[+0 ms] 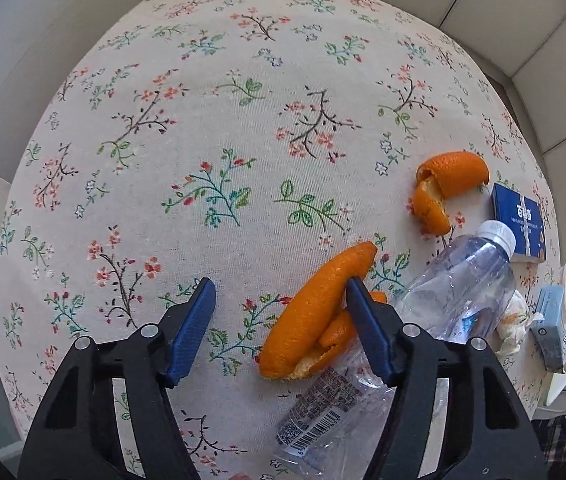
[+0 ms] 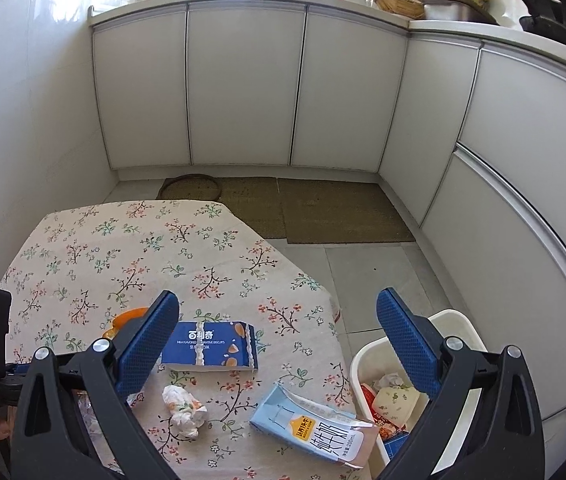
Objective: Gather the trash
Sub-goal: 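Grasp the long orange peel with the left gripper and lift it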
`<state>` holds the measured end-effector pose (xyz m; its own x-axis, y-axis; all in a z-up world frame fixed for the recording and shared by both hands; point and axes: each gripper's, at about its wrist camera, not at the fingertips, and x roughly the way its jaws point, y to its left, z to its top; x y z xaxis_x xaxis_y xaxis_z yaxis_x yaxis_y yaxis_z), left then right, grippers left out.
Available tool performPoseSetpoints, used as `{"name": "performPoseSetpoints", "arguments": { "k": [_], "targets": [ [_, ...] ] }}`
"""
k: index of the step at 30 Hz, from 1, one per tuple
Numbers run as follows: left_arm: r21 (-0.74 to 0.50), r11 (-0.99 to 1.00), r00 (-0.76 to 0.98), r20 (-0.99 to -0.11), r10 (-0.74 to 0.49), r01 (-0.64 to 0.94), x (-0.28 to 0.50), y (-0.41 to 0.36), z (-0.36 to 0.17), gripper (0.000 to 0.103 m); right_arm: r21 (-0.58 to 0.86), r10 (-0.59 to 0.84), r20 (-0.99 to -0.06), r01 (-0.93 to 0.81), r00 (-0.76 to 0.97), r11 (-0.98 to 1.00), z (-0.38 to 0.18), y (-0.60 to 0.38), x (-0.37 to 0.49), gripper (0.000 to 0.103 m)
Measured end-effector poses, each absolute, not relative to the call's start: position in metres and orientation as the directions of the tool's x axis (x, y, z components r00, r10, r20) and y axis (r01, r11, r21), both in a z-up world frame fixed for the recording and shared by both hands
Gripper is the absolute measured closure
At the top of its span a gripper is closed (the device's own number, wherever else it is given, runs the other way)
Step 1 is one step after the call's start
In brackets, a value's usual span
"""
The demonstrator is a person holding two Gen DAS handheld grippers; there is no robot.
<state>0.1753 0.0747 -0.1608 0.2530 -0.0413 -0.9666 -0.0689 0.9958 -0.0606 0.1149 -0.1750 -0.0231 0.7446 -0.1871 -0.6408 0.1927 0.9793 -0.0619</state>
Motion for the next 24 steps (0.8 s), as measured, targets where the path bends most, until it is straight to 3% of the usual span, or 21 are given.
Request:
{"name": "performPoseSetpoints", "arguments": {
  "k": [2,4,5,8,13,16,18,20,24],
  "targets": [
    [-0.046,0.998,0.259,-0.965,-0.032,-0.045,0.174,0.071,-0.161,0.044,-0.067,-0.184,-0.653,0.185,0.734,0.98,-0.026,-0.173,0.12,0.007],
    [-0.062,0.998,0.264,-0.963,-0.054,-0.024,0.172,0.069,-0.159,0.063,-0.06,-0.151,-0.686,0.152,0.711,0.987,-0.031,-0.169,0.131,0.007],
    [-0.08,0.997,0.262,-0.962,-0.074,-0.012,0.171,0.067,-0.158,0.079,-0.058,-0.136,-0.706,0.135,0.695,0.989,-0.035,-0.167,0.137,0.007],
    [-0.101,0.995,0.258,-0.961,-0.098,0.003,0.164,0.066,-0.155,0.09,-0.019,-0.074,-0.762,0.092,0.644,0.996,-0.048,-0.159,0.159,0.007],
    [-0.126,0.992,0.314,-0.943,-0.11,-0.031,0.15,0.076,-0.13,0.092,0.189,0.127,-0.854,0.072,0.505,0.979,-0.078,-0.154,0.195,0.007],
    [-0.171,0.983,0.384,-0.914,-0.131,-0.07,0.141,0.092,-0.101,0.092,0.353,0.281,-0.858,0.097,0.43,0.93,-0.092,-0.149,0.21,0.007],
    [-0.197,0.977,0.435,-0.889,-0.144,-0.079,0.134,0.099,-0.081,0.092,0.388,0.323,-0.853,0.084,0.41,0.918,-0.095,-0.14,0.215,0.014],
    [-0.208,0.975,0.48,-0.865,-0.146,-0.078,0.13,0.102,-0.061,0.092,0.343,0.276,-0.866,0.093,0.417,0.935,-0.094,-0.135,0.218,0.021],
    [-0.222,0.973,0.517,-0.841,-0.157,-0.067,0.124,0.105,-0.041,0.092,0.225,0.143,-0.907,0.167,0.397,0.96,-0.103,-0.154,0.223,0.021]
  ]
}}
